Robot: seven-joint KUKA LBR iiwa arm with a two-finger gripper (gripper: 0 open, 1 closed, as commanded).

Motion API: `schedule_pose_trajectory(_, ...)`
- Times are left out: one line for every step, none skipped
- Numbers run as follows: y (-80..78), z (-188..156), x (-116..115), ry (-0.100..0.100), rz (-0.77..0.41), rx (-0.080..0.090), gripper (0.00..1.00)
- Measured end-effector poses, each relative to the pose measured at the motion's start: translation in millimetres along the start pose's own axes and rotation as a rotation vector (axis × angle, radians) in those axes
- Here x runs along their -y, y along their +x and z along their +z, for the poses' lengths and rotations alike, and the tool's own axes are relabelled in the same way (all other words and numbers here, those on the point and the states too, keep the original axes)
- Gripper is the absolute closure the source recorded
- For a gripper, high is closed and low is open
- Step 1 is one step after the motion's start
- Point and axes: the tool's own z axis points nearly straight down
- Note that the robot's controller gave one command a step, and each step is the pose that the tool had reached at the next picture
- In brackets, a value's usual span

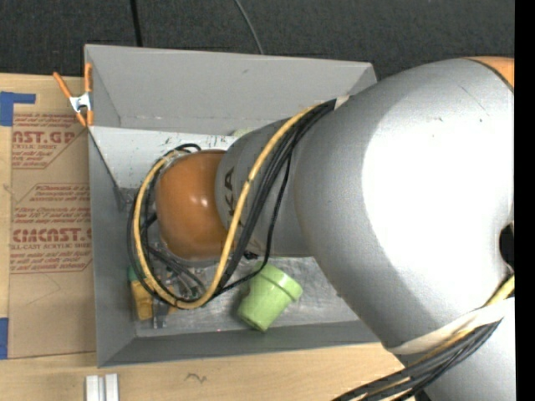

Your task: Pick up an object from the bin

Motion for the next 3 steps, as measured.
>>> schedule_pose_trajectory(-0.1,-1,1,0.001,0.0,-0.006,1.0)
schedule_pose_trajectory(1.4,-5,1,0.001,0.0,-0.015,1.0)
schedule_pose_trajectory(3.5,-14,0,-0.001,-0.003,-0.02,1.0)
